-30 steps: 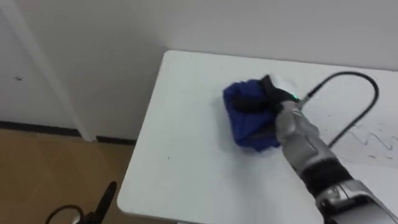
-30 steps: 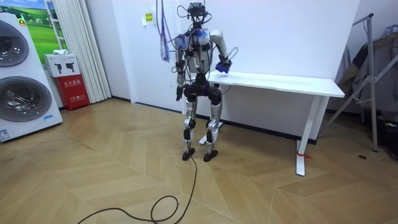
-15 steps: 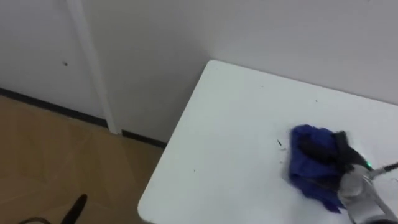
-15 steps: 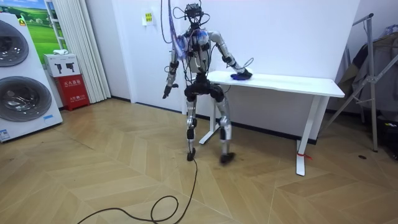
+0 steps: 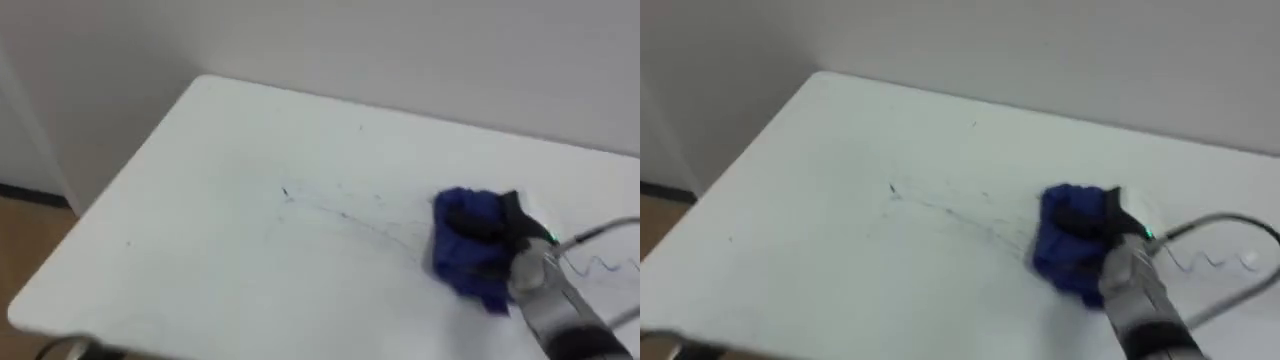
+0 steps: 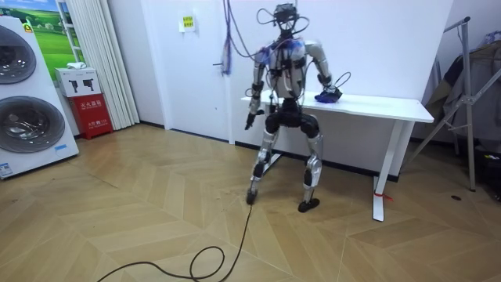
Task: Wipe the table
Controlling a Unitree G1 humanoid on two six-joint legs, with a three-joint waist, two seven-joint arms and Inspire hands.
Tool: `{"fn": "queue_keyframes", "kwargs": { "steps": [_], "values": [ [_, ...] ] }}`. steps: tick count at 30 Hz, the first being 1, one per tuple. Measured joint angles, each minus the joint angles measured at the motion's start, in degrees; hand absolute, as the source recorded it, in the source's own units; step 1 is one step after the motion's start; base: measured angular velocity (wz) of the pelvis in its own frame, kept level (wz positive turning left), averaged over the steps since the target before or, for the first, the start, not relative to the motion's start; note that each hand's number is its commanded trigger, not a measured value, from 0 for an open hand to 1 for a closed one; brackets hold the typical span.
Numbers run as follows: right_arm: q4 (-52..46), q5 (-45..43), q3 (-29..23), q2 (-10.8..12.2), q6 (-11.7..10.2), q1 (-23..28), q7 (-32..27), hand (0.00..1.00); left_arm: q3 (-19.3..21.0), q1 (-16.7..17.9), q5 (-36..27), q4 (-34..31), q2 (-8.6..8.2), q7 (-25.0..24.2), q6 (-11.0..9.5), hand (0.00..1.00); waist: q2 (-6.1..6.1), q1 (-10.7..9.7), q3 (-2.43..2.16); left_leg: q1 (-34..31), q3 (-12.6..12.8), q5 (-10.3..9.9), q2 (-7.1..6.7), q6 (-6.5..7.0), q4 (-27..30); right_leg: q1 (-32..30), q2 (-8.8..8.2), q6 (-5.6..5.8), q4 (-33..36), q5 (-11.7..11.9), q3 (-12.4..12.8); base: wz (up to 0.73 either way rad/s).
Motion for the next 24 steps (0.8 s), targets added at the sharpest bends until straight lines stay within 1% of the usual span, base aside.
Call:
{"fn": "queue_keyframes", "kwargs": {
  "steps": [1,2,3,4,5,6,7,8,9,10,11,12,13,14,15,16,17,18,19,20,22,23,24],
  "values": [
    [0.0,-0.85,0.5,-0.03,0.22,-0.79,1.06,1.0,-0.01,0.08,-0.02,-0.02,-0.49,-0.22,-0.01,0.0,0.13,0.07,0.14,-0.89,0.02,-0.69,-2.02,0.32,0.19,0.0,0.54,-0.48,-0.55,0.14,0.0,-0.21],
    [0.03,-1.6,0.6,-0.1,0.28,-1.58,2.56,1.0,-0.01,0.75,-0.24,-0.37,-0.87,-0.75,0.09,0.0,0.25,0.44,0.24,-2.34,-0.23,-1.2,-6.17,1.05,-0.84,0.15,1.46,-1.27,-1.95,0.61,0.03,-0.25],
    [0.15,-1.59,0.53,-0.59,0.1,-1.56,3.21,1.0,0.19,1.83,-0.63,-1.6,-0.83,-0.73,0.74,0.0,0.13,1.14,0.41,-3.21,-0.48,-0.87,-10.45,3.55,-2.95,0.23,2.51,-1.99,-3.35,1.27,1.02,-0.44],
    [0.3,-1.56,0.53,-0.72,-0.51,-1.54,3.39,1.0,0.26,2.72,-0.66,-2.09,-0.61,-0.63,0.95,0.0,0.13,2.2,0.45,-3.1,-0.81,0.02,-12.21,4.93,-4.27,0.17,3.08,-2.23,-4.0,1.66,1.9,-0.67],
    [0.3,-1.6,0.54,-0.74,-1.44,-1.28,3.73,1.0,0.45,4.55,-1.2,-2.26,0.07,-0.42,1.28,0.0,0.27,3.12,0.33,-2.06,-1.37,1.54,-13.55,6.02,-6.8,0.61,4.44,-2.54,-6.12,2.67,2.76,-0.45],
    [0.43,-1.64,-0.03,-1.41,-3.03,-0.05,3.42,1.0,0.65,6.02,-1.99,-2.28,0.47,0.0,1.59,0.0,0.22,2.53,0.25,-0.98,-1.28,2.56,-13.58,5.85,-9.44,1.48,5.43,-2.3,-8.59,3.75,2.32,-0.21],
    [0.25,-1.58,-0.97,-1.84,-4.3,0.95,3.15,1.0,0.88,6.81,-2.35,-2.29,0.57,0.25,1.51,0.0,0.17,2.5,0.16,-0.45,-1.34,3.03,-13.67,5.69,-10.66,2.08,5.95,-2.26,-9.47,4.04,2.26,0.13],
    [0.78,-1.42,-2.84,-2.66,-6.75,3.61,1.49,1.0,1.83,8.7,-2.41,-2.18,0.67,0.68,1.43,0.0,0.23,2.28,0.16,1.07,-1.54,3.68,-13.66,5.55,-12.58,3.4,6.51,-2.28,-11.35,4.48,1.97,0.23],
    [1.7,-1.46,-5.57,-3.36,-9.0,6.41,-0.42,1.0,3.39,10.88,-2.13,-1.67,1.04,0.8,1.34,0.0,0.32,1.21,-0.01,2.41,-2.03,4.09,-13.67,5.43,-14.32,5.23,6.79,-2.15,-13.05,4.57,1.01,0.34],
    [2.01,-1.51,-7.74,-3.74,-9.94,8.17,-1.34,1.0,4.68,11.89,-1.84,-1.12,1.24,0.81,1.29,0.0,0.04,0.4,-0.3,3.2,-2.9,4.33,-13.88,5.33,-15.24,6.24,6.82,-2.06,-13.83,4.56,0.32,0.63],
    [2.31,-0.94,-12.8,-5.25,-11.07,12.28,-2.95,1.0,7.82,13.7,-1.19,-0.87,1.78,0.8,1.42,0.0,-0.87,-1.2,-0.76,4.19,-4.74,4.83,-14.33,5.26,-16.91,7.93,6.91,-1.96,-15.2,4.5,-0.84,0.81],
    [3.25,0.21,-18.52,-6.93,-11.7,16.22,-4.34,1.0,10.92,14.96,0.73,-1.29,2.26,0.84,1.54,0.0,-1.8,-2.57,-0.99,4.37,-6.54,5.08,-14.65,5.25,-17.56,9.37,7.07,-1.83,-16.18,4.42,-1.46,0.84],
    [4.16,1.0,-21.35,-7.67,-11.74,17.91,-4.92,1.0,12.28,15.56,1.49,-1.5,2.43,0.9,1.52,0.0,-2.21,-3.19,-1.09,4.57,-7.36,5.09,-14.86,5.25,-17.83,10.09,7.17,-1.67,-16.48,4.32,-1.48,0.68],
    [7.1,3.54,-26.43,-9.09,-11.77,20.44,-6.02,1.0,14.89,16.35,2.21,-1.63,2.5,1.74,1.48,0.0,-2.85,-3.74,-1.23,5.45,-8.26,5.09,-15.06,5.25,-18.53,11.39,7.32,-1.4,-16.83,4.16,-1.63,0.4],
    [9.81,5.99,-30.12,-10.54,-11.73,22.48,-6.73,1.0,16.62,17.28,2.38,-2.65,2.37,2.06,1.49,0.0,-3.41,-4.12,-1.36,6.21,-8.56,5.08,-15.21,5.25,-18.74,12.59,7.33,-1.05,-17.38,3.94,-1.8,0.3],
    [10.85,7.04,-31.55,-11.13,-11.71,23.51,-6.91,1.0,17.19,17.53,2.61,-3.21,2.31,2.16,1.45,0.0,-3.68,-4.34,-1.42,6.41,-8.85,5.08,-15.3,5.26,-18.83,12.97,7.33,-0.92,-17.62,3.86,-1.97,0.23],
    [12.1,8.62,-33.4,-12.1,-11.56,24.59,-7.0,1.0,17.61,17.5,2.87,-3.72,2.24,2.71,1.42,0.0,-4.04,-5.06,-1.31,6.89,-9.56,5.07,-15.41,5.27,-19.1,13.57,7.26,-0.72,-17.57,3.75,-2.05,0.24],
    [12.97,10.52,-33.83,-12.45,-11.2,24.74,-7.11,1.0,17.37,17.4,2.74,-3.84,2.29,3.39,1.31,0.0,-4.14,-5.73,-1.21,7.32,-9.84,5.06,-15.42,5.27,-19.26,13.99,7.29,-0.69,-17.57,3.73,-1.63,0.13],
    [12.96,11.03,-33.62,-12.53,-10.8,24.62,-7.28,1.0,16.73,17.18,2.74,-3.84,2.31,3.74,1.26,0.0,-4.12,-5.83,-1.18,7.65,-9.79,5.05,-15.42,5.27,-19.48,14.0,7.36,-0.69,-17.58,3.73,-1.13,-0.14],
    [12.64,11.49,-32.66,-12.52,-10.29,23.98,-7.57,1.0,15.12,16.55,2.61,-3.84,2.35,4.23,0.95,0.0,-4.01,-5.8,-1.09,8.33,-9.48,5.04,-15.38,5.25,-20.19,14.02,7.49,-0.63,-17.69,3.69,-0.64,-0.31],
    [11.65,11.36,-30.31,-12.24,-8.43,21.82,-8.27,1.0,12.07,14.32,2.24,-3.81,1.99,4.43,0.84,0.0,-3.53,-5.51,-0.66,8.59,-8.72,4.94,-15.33,5.23,-20.59,13.8,7.58,-0.65,-17.49,3.71,0.26,-0.39],
    [11.22,11.34,-28.2,-11.72,-6.26,18.93,-8.48,1.0,10.17,12.94,2.24,-3.46,1.33,4.49,0.28,0.0,-2.89,-4.73,-0.28,8.97,-7.19,4.8,-15.05,5.16,-20.82,13.24,7.93,-0.98,-17.27,4.07,1.9,-0.75],
    [8.58,10.62,-24.23,-10.53,-3.91,16.87,-8.46,1.0,8.85,11.25,2.35,-2.85,0.78,4.51,0.25,0.0,-2.39,-3.49,-0.19,8.86,-5.36,4.7,-14.51,5.01,-20.85,12.17,8.36,-1.49,-17.25,4.69,3.17,-0.83]
  ]
}}
